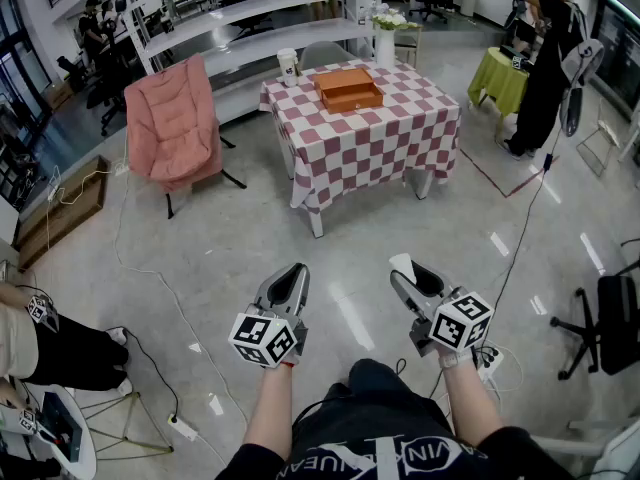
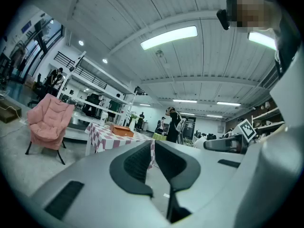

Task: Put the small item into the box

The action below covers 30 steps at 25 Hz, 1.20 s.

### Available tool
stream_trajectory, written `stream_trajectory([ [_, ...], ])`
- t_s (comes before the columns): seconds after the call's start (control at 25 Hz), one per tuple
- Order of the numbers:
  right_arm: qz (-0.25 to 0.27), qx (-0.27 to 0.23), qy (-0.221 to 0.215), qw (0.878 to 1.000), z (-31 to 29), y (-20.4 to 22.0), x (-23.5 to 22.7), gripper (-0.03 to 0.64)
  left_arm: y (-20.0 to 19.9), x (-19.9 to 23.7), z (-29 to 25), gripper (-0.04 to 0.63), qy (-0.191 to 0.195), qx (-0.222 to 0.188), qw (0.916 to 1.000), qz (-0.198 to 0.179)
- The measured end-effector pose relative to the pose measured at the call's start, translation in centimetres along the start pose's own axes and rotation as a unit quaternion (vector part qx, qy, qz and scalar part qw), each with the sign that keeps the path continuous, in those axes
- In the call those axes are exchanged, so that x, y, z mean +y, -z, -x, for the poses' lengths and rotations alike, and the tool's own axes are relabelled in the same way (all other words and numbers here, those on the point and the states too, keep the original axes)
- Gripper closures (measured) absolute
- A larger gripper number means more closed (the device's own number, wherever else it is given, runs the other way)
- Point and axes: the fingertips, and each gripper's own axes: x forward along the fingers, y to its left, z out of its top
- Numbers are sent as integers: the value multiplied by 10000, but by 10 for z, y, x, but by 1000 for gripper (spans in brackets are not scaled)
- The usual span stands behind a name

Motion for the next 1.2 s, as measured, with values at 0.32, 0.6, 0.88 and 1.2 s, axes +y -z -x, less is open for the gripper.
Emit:
stream_trajectory([
  [0.32, -19, -45, -15, 10000, -31, -10, -21, 433, -4, 20, -28, 566, -45, 97, 9999, -116],
  [0.6, -57, -98, -65, 9999, -67, -27, -56, 433, -12, 51, -61, 566, -184, 122, 9996, -147],
  [0.88, 35, -69, -103, 9999, -103, -55, -96, 433, -19, 71, -115, 568, -231, 199, 9994, -139],
  [1.2, -37, -23, -156, 9999, -143, -74, -139, 433, -25, 92, -168, 568, -215, 275, 9992, -180],
])
